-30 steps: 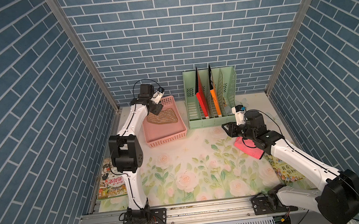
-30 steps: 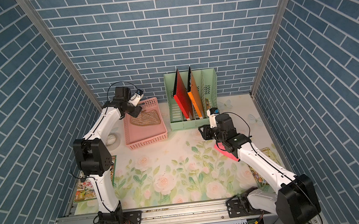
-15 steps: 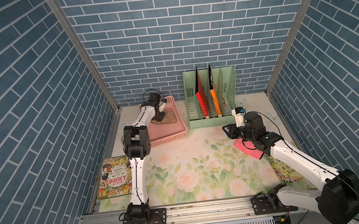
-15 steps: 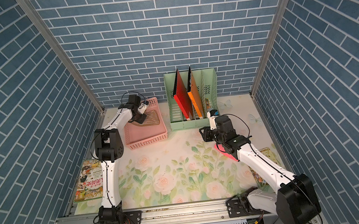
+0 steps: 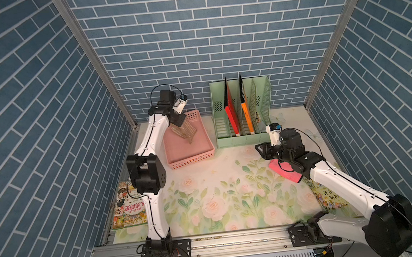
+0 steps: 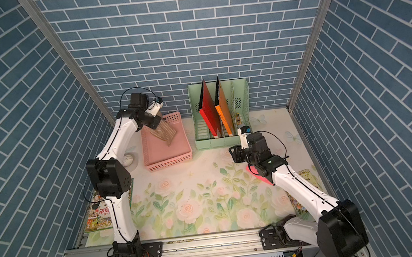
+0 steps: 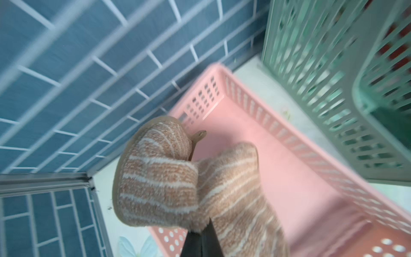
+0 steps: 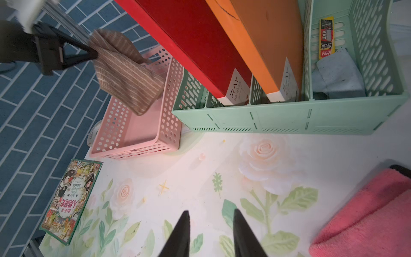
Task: Fold the square dishcloth
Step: Pick up the cleaning item from the bin, then place the cleaning item at the center of the board.
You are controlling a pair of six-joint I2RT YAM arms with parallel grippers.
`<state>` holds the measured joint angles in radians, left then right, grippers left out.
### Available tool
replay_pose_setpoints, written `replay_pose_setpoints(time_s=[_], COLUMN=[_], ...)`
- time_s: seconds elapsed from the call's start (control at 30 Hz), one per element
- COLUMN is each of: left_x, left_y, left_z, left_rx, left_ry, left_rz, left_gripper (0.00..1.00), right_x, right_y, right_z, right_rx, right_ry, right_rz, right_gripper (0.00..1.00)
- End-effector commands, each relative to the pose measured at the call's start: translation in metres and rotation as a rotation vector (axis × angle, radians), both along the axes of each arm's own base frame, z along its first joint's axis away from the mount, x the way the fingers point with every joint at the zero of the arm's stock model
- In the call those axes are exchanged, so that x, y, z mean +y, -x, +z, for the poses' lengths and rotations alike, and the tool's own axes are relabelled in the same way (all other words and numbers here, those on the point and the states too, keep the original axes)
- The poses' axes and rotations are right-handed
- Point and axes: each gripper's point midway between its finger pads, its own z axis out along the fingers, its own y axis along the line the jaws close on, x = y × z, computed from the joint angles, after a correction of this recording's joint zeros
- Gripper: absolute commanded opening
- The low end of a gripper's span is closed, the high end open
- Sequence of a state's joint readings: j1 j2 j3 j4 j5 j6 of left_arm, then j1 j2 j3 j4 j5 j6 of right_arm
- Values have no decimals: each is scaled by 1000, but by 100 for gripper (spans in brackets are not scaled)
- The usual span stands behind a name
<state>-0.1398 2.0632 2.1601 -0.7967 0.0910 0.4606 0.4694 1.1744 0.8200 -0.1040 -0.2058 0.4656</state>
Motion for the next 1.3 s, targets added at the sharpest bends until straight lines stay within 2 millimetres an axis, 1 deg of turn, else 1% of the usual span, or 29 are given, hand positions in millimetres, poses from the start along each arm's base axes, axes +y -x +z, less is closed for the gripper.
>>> replay_pose_setpoints(time_s=[0.0, 0.1, 0.2, 0.27, 0.3, 0.33, 0.37, 0.4, 0.43, 0.47, 0.53, 0.57, 0.6, 0.63, 0.7, 0.77, 0.8, 0.83, 0.87, 0.9, 0.93, 0.97, 1.0, 1.07, 1.1, 1.17, 1.27], left_x=[-30, -57, -95, -119, -127, -135, -144, -148, -152, -155, -154, -155, -155, -158, -160, -159, -156, -153, -150, -148, -147, -146, -142, -132, -128, -128, -142], left_y=[35, 70, 122, 159, 177, 193, 207, 219, 228, 238, 246, 250, 255, 256, 252, 239, 234, 231, 234, 247, 271, 297, 324, 371, 385, 404, 427], left_z=[61, 104, 145, 164, 167, 166, 157, 146, 130, 102, 53, 33, 11, 4, 1, 3, 0, -4, -13, -26, -43, -61, -81, -118, -133, -155, -175], left_rx=[-58, -102, -139, -145, -139, -128, -102, -73, -39, 12, 91, 122, 167, 176, 144, 67, 43, 30, 39, 81, 161, 239, 321, 454, 494, 550, 591], left_ry=[97, 160, 231, 287, 304, 304, 287, 265, 238, 190, 107, 82, 70, 80, 93, 76, 44, 12, -21, -61, -80, -104, -135, -217, -247, -272, -293], left_rz=[-104, -183, -324, -413, -446, -473, -496, -506, -514, -514, -493, -493, -496, -502, -504, -484, -479, -481, -507, -585, -681, -798, -890, -1027, -1068, -1120, -1213], left_gripper=[0, 0, 0, 0, 0, 2, 3, 4, 4, 4, 5, 7, 15, 20, 26, 58, 75, 81, 80, 76, 70, 68, 66, 66, 66, 67, 68], right_x=[4, 3, 1, -1, -1, -1, -2, -3, -4, -5, -5, -5, -5, -5, -3, 0, 1, 3, 3, 5, 6, 7, 6, 2, 1, -2, -7], right_y=[-3, -2, 1, 2, 4, 5, 6, 7, 7, 8, 10, 11, 11, 11, 12, 15, 16, 18, 19, 22, 23, 26, 27, 28, 29, 29, 27], right_z=[18, 22, 27, 30, 32, 32, 32, 31, 29, 27, 21, 19, 18, 16, 13, 10, 8, 6, 7, 7, 6, 4, 1, -6, -10, -18, -32], right_rx=[-58, -70, -94, -105, -109, -110, -112, -110, -108, -104, -94, -90, -87, -83, -76, -71, -71, -71, -78, -83, -88, -86, -83, -69, -62, -43, -7], right_ry=[-3, -1, -2, -3, -4, -5, -4, -2, 0, 3, 5, 5, 5, 6, 5, 17, 28, 35, 37, 37, 39, 46, 55, 77, 87, 105, 145], right_rz=[18, 19, 19, 17, 19, 19, 19, 18, 16, 15, 16, 17, 17, 16, 28, 40, 42, 49, 53, 59, 65, 72, 72, 63, 60, 52, 28], right_gripper=[34, 34, 34, 34, 35, 35, 35, 35, 35, 35, 35, 35, 35, 35, 36, 38, 39, 41, 41, 41, 42, 42, 43, 43, 43, 43, 43])
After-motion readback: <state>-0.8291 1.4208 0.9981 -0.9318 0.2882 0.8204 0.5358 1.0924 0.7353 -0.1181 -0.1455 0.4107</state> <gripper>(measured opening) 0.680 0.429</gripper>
